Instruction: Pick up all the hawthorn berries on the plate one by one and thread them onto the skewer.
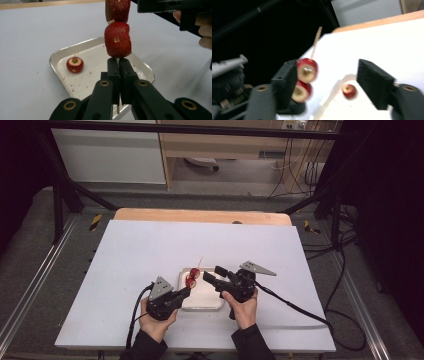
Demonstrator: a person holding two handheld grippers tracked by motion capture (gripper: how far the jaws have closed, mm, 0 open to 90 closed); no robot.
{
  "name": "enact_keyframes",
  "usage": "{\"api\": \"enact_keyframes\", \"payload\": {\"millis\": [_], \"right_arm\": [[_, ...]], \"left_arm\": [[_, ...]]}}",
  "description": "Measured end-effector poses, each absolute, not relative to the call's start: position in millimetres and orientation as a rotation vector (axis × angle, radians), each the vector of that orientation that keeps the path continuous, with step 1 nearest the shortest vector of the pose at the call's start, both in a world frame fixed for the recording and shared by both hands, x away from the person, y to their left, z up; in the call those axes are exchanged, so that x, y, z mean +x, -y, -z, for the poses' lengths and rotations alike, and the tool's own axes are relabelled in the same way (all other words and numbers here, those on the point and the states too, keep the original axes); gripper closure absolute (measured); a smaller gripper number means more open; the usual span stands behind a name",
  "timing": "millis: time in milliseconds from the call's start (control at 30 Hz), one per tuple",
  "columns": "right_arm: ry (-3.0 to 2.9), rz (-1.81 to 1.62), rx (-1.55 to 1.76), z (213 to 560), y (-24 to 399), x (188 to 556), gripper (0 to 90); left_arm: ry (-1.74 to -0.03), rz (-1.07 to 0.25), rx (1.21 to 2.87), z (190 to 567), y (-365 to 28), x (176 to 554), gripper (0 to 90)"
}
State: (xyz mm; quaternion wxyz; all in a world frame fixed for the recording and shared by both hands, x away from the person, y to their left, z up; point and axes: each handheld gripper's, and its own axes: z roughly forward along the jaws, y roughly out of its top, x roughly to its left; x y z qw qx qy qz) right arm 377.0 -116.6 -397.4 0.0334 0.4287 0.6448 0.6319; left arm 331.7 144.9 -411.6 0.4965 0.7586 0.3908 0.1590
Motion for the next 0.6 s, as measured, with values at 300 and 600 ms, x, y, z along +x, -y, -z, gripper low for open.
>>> {"api": "enact_keyframes", "payload": {"millis": [300,600], "right_arm": [[-2.255,-1.602,1.224,401.7,123.1,385.3,9.5],[-2.492,-1.286,1.103,396.9,108.0,397.6,7.0]], "left_arm": [[-0.934,-0.387,1.909,416.8,-184.1,329.0,88.0],[-0.944,-0.391,1.989,428.7,-218.3,326.2,87.7]]}}
